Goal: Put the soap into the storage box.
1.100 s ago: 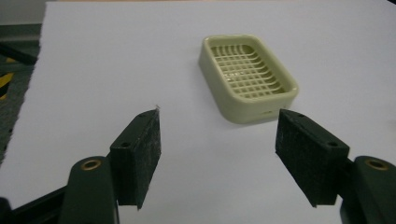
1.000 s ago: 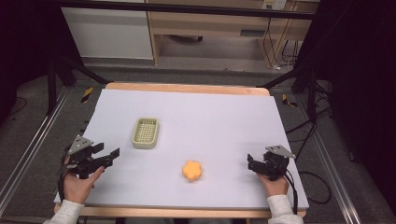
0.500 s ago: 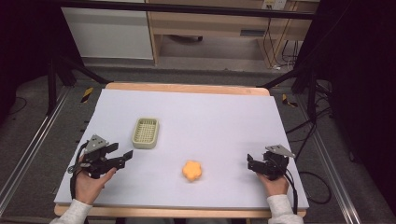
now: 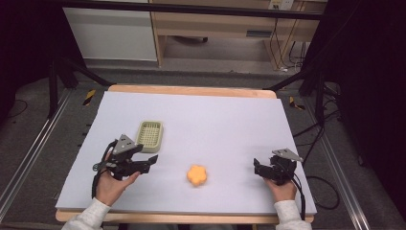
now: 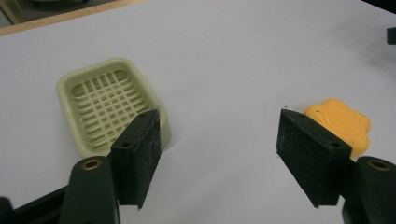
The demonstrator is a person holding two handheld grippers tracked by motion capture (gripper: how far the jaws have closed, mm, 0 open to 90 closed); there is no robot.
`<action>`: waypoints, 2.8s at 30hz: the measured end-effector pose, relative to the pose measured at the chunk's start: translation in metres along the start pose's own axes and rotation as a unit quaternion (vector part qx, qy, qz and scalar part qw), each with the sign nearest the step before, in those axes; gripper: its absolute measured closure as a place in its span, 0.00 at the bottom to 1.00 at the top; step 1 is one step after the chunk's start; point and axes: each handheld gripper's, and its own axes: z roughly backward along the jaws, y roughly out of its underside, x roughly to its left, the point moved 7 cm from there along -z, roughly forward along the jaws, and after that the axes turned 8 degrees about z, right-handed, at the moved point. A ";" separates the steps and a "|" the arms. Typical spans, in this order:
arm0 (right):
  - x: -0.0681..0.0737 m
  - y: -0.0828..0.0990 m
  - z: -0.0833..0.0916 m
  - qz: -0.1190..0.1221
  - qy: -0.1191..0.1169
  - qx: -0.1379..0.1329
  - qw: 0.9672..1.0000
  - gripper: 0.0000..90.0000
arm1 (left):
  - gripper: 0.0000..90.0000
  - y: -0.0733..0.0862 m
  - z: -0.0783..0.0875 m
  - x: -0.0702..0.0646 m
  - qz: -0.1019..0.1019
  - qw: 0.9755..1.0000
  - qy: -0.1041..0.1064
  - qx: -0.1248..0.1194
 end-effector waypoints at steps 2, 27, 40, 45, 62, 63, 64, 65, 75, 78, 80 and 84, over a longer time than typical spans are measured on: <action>0.000 0.000 0.000 0.000 -0.001 0.001 1.000 0.07 | 0.34 0.000 -0.004 -0.006 -0.008 1.000 0.003 0.006; 0.010 -0.001 -0.003 0.014 -0.006 0.010 1.000 0.07 | 0.33 -0.003 -0.029 -0.058 -0.067 0.995 0.056 0.054; 0.012 -0.003 -0.003 0.014 -0.013 0.010 1.000 0.07 | 0.32 -0.003 -0.042 -0.078 -0.087 0.990 0.077 0.079; 0.013 -0.005 -0.004 0.015 -0.013 0.008 1.000 0.07 | 0.31 0.000 -0.046 -0.082 -0.094 0.988 0.081 0.093; 0.017 -0.008 -0.005 0.022 -0.012 0.014 1.000 0.07 | 0.23 0.012 -0.070 -0.100 -0.131 0.977 0.083 0.144; 0.017 -0.008 -0.005 0.022 -0.012 0.014 1.000 0.07 | 0.23 0.012 -0.070 -0.100 -0.131 0.977 0.083 0.144; 0.017 -0.008 -0.005 0.025 -0.013 0.013 1.000 0.07 | 0.24 0.014 -0.073 -0.102 -0.132 0.977 0.082 0.147; 0.017 -0.008 -0.005 0.025 -0.013 0.013 1.000 0.07 | 0.24 0.014 -0.073 -0.102 -0.132 0.977 0.082 0.147; 0.018 -0.007 -0.006 0.023 -0.013 0.016 1.000 0.07 | 0.24 0.022 -0.085 -0.107 -0.137 0.973 0.079 0.165; 0.018 -0.007 -0.006 0.022 -0.014 0.017 1.000 0.07 | 0.23 0.024 -0.089 -0.109 -0.139 0.973 0.078 0.168; 0.018 -0.006 -0.006 0.020 -0.014 0.018 1.000 0.07 | 0.23 0.026 -0.092 -0.110 -0.143 0.972 0.078 0.172; 0.018 -0.006 -0.006 0.020 -0.015 0.018 1.000 0.07 | 0.22 0.027 -0.096 -0.111 -0.146 0.971 0.073 0.177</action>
